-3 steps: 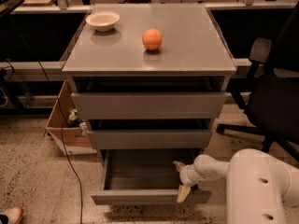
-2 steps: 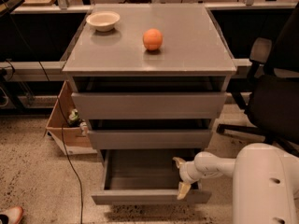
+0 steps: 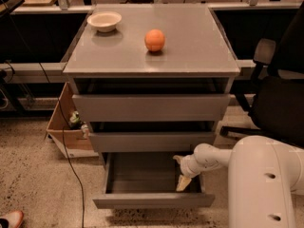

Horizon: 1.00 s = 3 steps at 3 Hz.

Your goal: Open bottom drawer

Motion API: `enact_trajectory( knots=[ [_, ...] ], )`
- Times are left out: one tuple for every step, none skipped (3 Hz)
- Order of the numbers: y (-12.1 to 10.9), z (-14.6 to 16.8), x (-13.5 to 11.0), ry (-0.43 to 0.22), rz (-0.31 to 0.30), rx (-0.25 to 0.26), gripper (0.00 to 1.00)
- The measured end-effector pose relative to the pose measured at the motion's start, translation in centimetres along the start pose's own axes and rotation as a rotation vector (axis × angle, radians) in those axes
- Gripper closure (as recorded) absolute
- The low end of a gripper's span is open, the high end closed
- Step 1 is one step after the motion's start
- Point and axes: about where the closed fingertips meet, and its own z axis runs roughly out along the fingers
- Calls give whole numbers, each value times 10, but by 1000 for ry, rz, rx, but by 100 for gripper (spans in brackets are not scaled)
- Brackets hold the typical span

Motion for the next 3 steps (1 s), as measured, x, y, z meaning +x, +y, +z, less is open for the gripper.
enact_trajectory(
  knots=[
    [-12, 15, 1, 11, 31, -2, 41],
    [-19, 43, 19, 29, 66, 5, 64],
    [-17, 72, 45, 70, 110, 5, 87]
  ],
)
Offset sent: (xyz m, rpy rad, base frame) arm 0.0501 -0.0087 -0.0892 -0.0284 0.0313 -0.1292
